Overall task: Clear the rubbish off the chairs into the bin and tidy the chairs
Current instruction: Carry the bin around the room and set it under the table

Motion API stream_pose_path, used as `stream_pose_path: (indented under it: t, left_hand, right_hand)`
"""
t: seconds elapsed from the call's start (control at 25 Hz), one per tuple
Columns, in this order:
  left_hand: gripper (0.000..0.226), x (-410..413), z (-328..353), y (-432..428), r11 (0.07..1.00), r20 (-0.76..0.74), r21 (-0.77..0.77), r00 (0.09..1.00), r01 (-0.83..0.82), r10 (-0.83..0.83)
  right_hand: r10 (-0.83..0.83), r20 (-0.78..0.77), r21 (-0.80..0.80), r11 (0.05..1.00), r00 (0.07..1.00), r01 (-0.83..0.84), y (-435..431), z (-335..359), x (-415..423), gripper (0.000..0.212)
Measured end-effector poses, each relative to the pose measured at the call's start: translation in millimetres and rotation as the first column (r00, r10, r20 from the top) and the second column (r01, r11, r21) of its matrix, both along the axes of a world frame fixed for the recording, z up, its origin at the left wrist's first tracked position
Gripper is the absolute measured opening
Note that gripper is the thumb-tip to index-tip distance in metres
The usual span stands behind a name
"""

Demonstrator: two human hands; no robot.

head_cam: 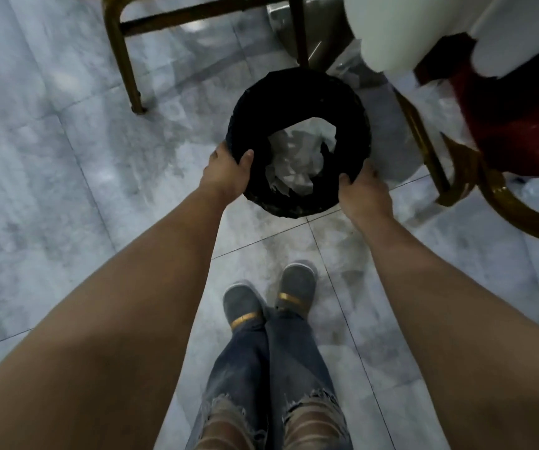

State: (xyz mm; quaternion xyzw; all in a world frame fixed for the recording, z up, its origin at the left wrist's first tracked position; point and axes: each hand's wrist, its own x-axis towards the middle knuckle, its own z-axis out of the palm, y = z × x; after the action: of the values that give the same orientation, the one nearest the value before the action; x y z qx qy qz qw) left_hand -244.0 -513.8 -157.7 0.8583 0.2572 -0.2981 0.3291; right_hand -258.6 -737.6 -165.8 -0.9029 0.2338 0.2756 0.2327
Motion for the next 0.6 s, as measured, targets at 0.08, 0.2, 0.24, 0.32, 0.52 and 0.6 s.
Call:
stream_pose_path:
  t: [0.08,0.2,0.24,0.32,0.52,0.6]
  left_hand:
    - [0.068,19,-24,-1,0.992,0.017,-0.066,0.994,-0.106,0.107]
    - [0.073,38,-49,-3,0.948,-0.045,-0.161,0.962,-0.274,0.271]
    - [0.072,43,-54,-4,0.922,-0.073,-0.198,0.943,-0.333,0.325]
    - [0.066,47,-59,-6,0.847,-0.128,-0.264,0.887,-0.461,0.443]
    - [0.061,43,-34,-6,0.747,-0.24,-0.355,0.827,-0.562,0.509]
    - [0.06,36,-8,-7,0.766,-0.231,-0.366,0.849,-0.528,0.475]
  right_hand:
    - [-0.028,0.012,-0.001,1.0,1.0,0.028,1,-24,23,0.069]
    - [-0.109,0.087,0.037,0.994,0.99,0.106,1,-47,50,0.072]
    - [-0.157,0.097,0.052,0.987,0.983,0.152,0,-51,56,0.069]
    - [-0.251,0.107,0.073,0.967,0.962,0.244,-3,-57,63,0.059]
    - [-0.344,0.12,0.03,0.939,0.931,0.343,-3,-30,50,0.047]
    - [-0.365,0.101,0.026,0.931,0.926,0.364,-6,-6,39,0.044]
